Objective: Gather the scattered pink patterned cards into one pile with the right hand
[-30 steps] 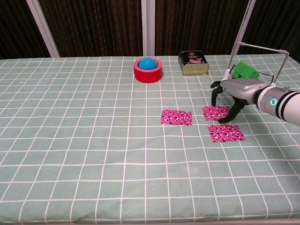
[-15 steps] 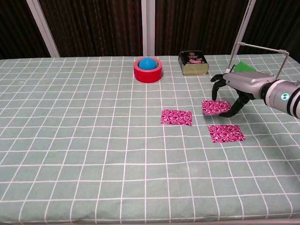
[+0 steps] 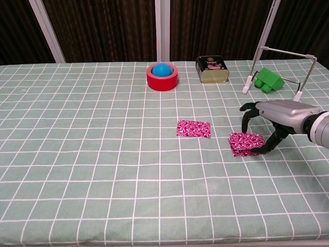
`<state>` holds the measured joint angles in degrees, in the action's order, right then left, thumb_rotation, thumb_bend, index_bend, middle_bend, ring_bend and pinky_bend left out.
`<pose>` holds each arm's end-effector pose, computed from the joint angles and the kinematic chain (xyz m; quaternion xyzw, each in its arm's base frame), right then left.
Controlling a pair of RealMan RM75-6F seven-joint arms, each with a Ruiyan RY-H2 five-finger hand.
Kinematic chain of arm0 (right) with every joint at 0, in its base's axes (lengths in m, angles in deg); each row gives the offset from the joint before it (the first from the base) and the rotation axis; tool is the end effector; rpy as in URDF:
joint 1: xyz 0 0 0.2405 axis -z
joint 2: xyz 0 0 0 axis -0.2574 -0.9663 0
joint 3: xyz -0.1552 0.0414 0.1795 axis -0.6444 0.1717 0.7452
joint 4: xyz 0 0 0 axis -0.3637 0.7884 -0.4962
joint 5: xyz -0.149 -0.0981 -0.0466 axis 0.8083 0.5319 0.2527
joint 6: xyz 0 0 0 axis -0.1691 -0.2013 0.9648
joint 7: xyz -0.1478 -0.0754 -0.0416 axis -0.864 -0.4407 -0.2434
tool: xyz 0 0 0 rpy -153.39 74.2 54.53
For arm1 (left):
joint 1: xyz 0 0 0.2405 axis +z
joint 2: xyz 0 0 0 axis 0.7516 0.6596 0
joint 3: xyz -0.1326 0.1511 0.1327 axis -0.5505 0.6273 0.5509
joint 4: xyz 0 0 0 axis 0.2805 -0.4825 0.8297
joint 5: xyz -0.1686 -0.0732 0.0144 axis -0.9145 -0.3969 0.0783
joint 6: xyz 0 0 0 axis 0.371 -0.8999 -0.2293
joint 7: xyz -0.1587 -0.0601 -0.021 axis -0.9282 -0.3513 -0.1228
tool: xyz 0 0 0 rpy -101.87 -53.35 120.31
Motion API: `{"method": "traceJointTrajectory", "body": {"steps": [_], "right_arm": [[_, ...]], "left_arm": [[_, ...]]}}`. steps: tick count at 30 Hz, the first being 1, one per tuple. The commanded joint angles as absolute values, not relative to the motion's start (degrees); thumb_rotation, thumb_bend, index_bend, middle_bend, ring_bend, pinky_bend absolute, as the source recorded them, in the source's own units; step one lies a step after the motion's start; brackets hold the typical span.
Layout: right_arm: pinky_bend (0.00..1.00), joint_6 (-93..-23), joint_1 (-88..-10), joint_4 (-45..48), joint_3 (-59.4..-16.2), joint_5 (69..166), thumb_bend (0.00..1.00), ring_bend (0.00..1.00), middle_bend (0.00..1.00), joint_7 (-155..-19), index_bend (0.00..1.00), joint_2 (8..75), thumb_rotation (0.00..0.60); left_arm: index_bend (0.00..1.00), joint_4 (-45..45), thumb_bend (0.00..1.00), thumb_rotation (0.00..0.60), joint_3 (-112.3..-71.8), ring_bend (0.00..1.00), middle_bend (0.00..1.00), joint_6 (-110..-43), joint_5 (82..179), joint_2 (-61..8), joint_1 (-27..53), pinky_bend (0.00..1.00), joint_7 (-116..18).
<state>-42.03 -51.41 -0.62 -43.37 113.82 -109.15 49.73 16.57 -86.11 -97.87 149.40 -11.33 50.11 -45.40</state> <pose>-0.2163 -0.3235 -0.0349 0.7509 -0.4430 0.2454 0.4239 -0.3288 0.1677 0.1683 -0.5479 -0.4236 -0.3185 0.6473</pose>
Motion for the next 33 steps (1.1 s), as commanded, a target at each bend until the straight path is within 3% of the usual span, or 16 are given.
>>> {"method": "traceJointTrajectory", "body": {"steps": [1, 33], "right_arm": [[0.0, -42.3, -51.4, 0.7, -43.6, 114.6, 0.15, 0.0, 0.05, -108.8, 0.42, 50.9, 0.536], [0.0, -41.5, -51.4, 2.5, -44.4, 118.4, 0.15, 0.0, 0.05, -106.9, 0.37, 50.7, 0.481]], "left_arm": [[0.22, 16.6, 0.08, 0.6, -86.1, 0.11, 0.16, -97.9, 149.4, -11.3, 50.2, 0.15, -45.4], [0.22, 16.5, 0.08, 0.6, -86.0, 0.11, 0.16, -98.4, 149.4, -11.4, 50.6, 0.15, -45.4]]}}
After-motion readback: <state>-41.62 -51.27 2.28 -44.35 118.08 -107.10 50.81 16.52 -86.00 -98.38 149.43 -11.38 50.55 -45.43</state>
